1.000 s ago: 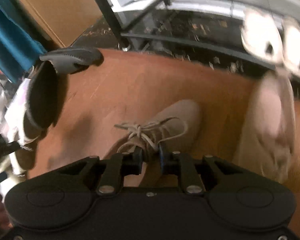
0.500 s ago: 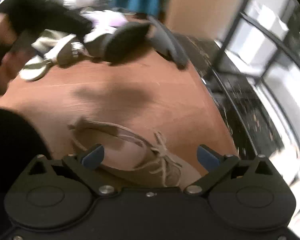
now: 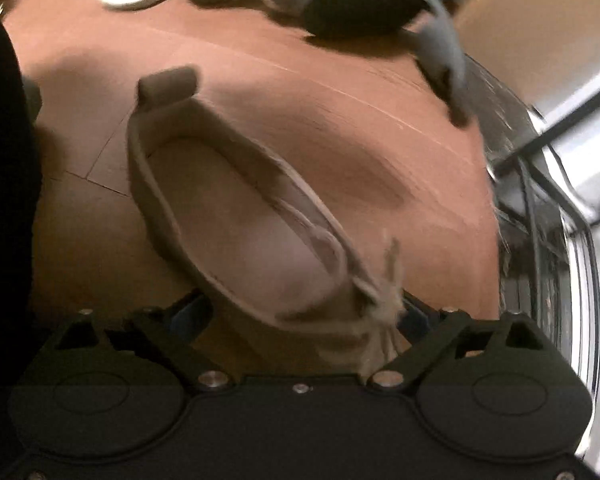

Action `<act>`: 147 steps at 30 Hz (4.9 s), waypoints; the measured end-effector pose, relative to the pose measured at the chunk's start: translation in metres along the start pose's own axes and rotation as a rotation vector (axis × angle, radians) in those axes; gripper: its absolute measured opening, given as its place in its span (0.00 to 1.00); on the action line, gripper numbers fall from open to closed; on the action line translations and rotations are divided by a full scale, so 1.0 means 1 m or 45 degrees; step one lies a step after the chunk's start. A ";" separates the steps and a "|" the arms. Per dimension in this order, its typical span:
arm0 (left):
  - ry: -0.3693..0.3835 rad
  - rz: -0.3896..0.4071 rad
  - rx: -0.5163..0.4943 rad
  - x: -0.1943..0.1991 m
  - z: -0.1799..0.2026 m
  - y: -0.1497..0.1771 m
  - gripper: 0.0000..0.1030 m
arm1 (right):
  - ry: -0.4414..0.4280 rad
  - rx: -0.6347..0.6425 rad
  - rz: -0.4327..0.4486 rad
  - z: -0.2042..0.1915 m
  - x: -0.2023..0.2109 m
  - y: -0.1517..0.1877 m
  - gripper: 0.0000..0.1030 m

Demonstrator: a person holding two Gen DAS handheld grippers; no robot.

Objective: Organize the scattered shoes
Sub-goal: 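Lift the beige shoe by its heel tab with the right gripper, then set the beige shoe beside its pair below the rack and release, then withdraw the right gripper from the paired beige shoes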

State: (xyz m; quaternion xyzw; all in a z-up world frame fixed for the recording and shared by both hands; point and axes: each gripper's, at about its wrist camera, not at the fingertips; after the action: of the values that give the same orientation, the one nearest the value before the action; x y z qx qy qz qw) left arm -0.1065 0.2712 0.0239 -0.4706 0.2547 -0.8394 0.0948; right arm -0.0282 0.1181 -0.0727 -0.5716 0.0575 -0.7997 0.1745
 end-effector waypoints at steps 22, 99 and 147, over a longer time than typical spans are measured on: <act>-0.078 -0.081 0.029 -0.018 -0.005 0.004 0.99 | -0.098 -0.840 0.089 0.037 -0.013 -0.004 0.68; 0.555 -0.179 -1.202 0.024 0.155 0.143 0.99 | 0.485 -1.942 0.182 -0.020 0.126 0.256 0.89; 0.232 -0.081 -0.935 -0.016 0.152 0.130 0.99 | 0.665 -1.571 0.280 0.068 0.112 0.208 0.43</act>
State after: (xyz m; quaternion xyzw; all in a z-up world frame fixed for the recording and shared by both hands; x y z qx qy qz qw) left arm 0.0191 0.1157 0.0097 -0.4044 0.5312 -0.7332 -0.1293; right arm 0.0479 -0.1069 -0.0102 -0.3453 0.6014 -0.7099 -0.1230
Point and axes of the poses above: each gripper's, at about its wrist camera, not at the fingertips, and x roughly against the way its jaws point, z to its right, y to its underside, and after that the axes turned 5 degrees about x, right-handed
